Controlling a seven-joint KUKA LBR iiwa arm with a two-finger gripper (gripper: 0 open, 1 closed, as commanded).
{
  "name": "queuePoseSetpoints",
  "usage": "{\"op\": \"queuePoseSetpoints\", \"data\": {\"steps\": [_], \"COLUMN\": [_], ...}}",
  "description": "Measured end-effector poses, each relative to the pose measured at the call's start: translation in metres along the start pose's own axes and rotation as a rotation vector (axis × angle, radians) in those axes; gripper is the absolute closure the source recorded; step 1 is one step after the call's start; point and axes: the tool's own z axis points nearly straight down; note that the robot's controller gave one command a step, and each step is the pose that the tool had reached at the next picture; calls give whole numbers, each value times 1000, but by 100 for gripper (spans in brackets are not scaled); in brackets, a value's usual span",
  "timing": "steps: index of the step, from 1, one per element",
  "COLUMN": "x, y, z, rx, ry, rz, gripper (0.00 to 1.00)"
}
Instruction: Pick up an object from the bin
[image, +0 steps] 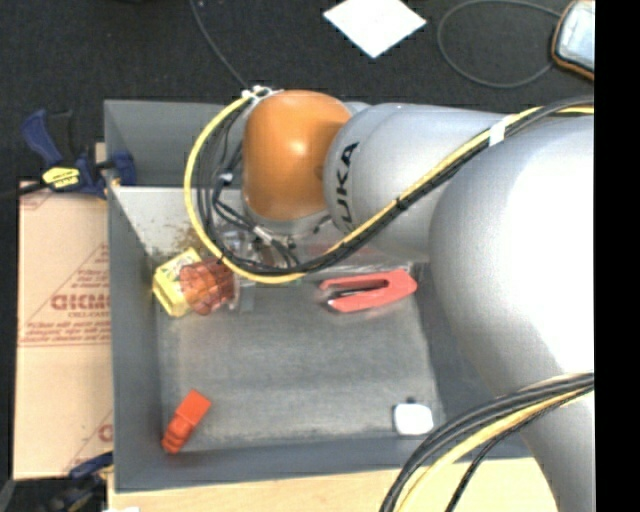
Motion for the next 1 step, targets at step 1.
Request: {"op": "queuePoseSetpoints", "data": {"steps": [1], "x": [-3], "y": [9], "z": [-44], "rx": [1], "ry": [-4], "rz": [2], "gripper": [100]}}
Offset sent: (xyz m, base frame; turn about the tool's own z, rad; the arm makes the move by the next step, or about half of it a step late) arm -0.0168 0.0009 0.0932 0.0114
